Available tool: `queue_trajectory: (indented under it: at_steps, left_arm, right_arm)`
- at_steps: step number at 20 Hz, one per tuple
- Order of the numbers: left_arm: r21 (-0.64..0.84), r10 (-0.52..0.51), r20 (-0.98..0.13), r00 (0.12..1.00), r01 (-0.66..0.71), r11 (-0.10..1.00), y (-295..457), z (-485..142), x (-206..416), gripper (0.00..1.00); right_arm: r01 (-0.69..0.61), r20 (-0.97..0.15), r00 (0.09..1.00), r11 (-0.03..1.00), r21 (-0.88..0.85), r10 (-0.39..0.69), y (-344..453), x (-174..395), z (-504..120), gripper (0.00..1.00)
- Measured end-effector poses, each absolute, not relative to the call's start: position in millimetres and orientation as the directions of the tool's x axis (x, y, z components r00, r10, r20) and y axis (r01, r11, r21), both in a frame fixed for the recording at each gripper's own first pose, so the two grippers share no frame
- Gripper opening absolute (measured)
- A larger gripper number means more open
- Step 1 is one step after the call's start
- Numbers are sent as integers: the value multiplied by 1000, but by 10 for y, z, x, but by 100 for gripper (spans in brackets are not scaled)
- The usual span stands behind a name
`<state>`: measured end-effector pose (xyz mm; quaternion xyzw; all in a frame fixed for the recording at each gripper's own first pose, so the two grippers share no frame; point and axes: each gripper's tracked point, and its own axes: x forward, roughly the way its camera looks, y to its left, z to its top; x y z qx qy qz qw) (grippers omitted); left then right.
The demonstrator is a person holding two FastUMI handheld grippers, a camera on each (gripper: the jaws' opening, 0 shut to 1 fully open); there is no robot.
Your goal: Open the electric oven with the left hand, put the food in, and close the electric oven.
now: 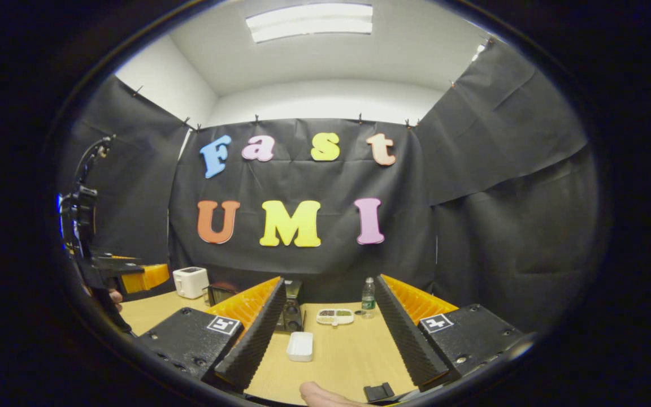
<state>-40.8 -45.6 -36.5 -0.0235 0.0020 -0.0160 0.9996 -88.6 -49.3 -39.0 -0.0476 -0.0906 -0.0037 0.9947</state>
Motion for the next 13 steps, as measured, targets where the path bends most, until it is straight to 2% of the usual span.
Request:
queue_trajectory:
  at_steps: [1, 5, 13]
  left_arm:
    - [-35, -16, 9, 1000, 16, 999, -425, -348, -491, 96]
    - [-46, -12, 52, 999, 15, 999, -450, -333, -803, 97]
    - [-17, -44, 93, 995, 45, 999, -503, -251, -977, 96]
  right_arm:
    - [6, 180, 984, 995, -96, 11, -441, -910, -394, 96]
    - [-7, 168, 986, 997, -78, 20, -371, -902, -474, 96]
    - [12, 146, 989, 999, -40, -6, -504, -822, -561, 95]
